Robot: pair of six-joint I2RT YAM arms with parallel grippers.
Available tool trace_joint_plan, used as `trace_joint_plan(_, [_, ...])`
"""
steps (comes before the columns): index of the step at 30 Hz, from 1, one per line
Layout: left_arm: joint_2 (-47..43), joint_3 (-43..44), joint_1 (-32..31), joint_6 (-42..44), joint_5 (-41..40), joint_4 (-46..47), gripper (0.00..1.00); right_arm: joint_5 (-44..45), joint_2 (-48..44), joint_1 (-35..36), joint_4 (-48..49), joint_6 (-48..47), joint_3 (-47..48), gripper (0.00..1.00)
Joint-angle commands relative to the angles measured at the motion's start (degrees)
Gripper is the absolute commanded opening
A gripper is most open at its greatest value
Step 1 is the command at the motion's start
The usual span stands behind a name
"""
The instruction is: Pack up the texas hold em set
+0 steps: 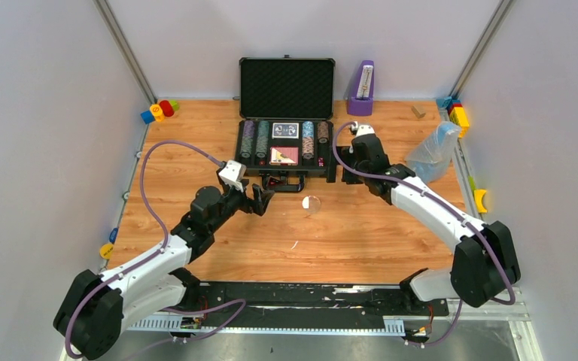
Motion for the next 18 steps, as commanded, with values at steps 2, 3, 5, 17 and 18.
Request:
trace_joint_plan(2, [-0.15,0.38,0.13,2.24,-1.81,2.12,1.0,0.2,-1.43,0.14,-2.95,1.9,-2.56,1.0])
trace_joint_plan(3, [-0.3,0.31,0.11,2.36,-1.84,2.0,1.0,-0.15,-0.93,0.14,-2.85,1.87,-2.49,1.0])
trace_joint_plan(5, [-1.05,0.37,0.1,2.78,-3.36,1.29,1.0,-0.87,0.47,0.19,-2.87,1.75,-2.03,1.0])
trace_joint_plan(17, [-5.65,2.72,2.09,-6.93,-27.25,-11.05,1.0,-0.24,4.31,0.14,-0.02,2.8,1.34,1.0])
trace_joint_plan(18, [-5.54,2.79,3.16,-7.85,-26.82,-12.03,1.0,-1.75,5.1,0.1,0.31,3.18,1.43,1.0])
